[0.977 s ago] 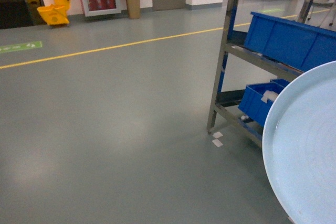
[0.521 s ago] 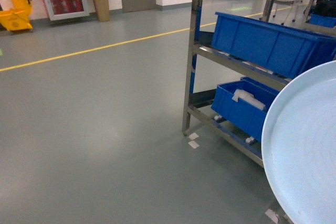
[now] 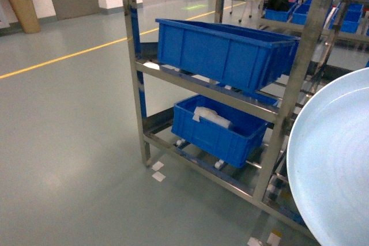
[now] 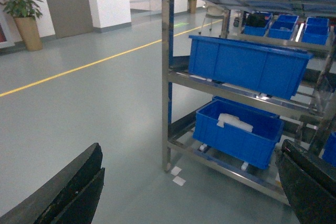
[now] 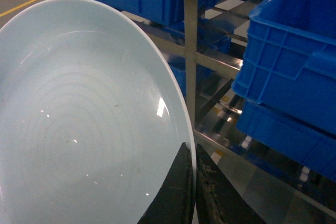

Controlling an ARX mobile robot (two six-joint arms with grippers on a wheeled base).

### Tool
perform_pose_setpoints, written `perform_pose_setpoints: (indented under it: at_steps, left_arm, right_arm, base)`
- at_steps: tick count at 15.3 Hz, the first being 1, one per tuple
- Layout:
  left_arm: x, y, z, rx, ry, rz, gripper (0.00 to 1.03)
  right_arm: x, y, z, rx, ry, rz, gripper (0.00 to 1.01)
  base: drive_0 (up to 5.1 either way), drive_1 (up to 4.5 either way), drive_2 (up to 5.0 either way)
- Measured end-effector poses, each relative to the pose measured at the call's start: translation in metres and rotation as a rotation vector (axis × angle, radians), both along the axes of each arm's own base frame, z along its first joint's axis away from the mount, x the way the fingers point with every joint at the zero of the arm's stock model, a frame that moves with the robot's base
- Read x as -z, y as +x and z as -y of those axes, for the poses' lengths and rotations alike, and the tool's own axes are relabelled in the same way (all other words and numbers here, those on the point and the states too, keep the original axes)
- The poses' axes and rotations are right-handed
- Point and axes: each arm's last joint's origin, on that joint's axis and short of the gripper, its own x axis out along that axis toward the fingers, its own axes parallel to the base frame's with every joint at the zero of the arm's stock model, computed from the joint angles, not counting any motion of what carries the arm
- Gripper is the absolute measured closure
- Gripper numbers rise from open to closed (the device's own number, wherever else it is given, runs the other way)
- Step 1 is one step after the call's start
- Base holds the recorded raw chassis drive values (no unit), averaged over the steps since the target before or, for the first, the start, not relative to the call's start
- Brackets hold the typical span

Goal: Place blue tray on left shelf second layer neatly

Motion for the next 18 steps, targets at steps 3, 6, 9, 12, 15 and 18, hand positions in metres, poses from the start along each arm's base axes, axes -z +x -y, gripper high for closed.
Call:
perform_pose_setpoints:
  at_steps: [3,6,9,12,15,18]
  left_arm:
    - [0.0,0.0,0.0,-0.001,0.0,0.0,0.05]
    - [0.0,0.0,0.0,-0.001,0.0,0.0,0.05]
    - [0.0,0.0,0.0,-0.001,0.0,0.0,0.05]
    - [-0.0002,0.0,0.0,0.0,0.0,0.002,0.05]
    - [0.0,0.0,0.0,0.0,0.0,0.0,0.05]
    - [0.0002,0.0,-0.0001,-0.001,0.0,-0.002,0.05]
  right_arm:
    - [0.0,0.0,-0.0001,-0.004,0.001,0.0,0.99]
    - [-0.0001,0.0,-0.0001,-0.004,0.001,0.001,0.99]
    - [0.0,0.0,-0.0001,-0.004,0.001,0.0,0.99]
    - [0.0,0.0,-0.0001,-0.003,0.001,0.0,0.99]
    - [0.0,0.0,-0.0001,-0.003,0.001,0.0,0.99]
    - [0.0001,0.0002,0.0001,0.002,-0.001,0.0,0.99]
  base:
    - [1.5,-1.0,-6.0]
    - [1.4,-1.06,-6.2]
    - [1.5,-0.86,-5.8]
    - [1.4,-0.89,-5.7]
    - [1.4,-0.62,-5.6]
    - [-1.5,-1.51,-1.5]
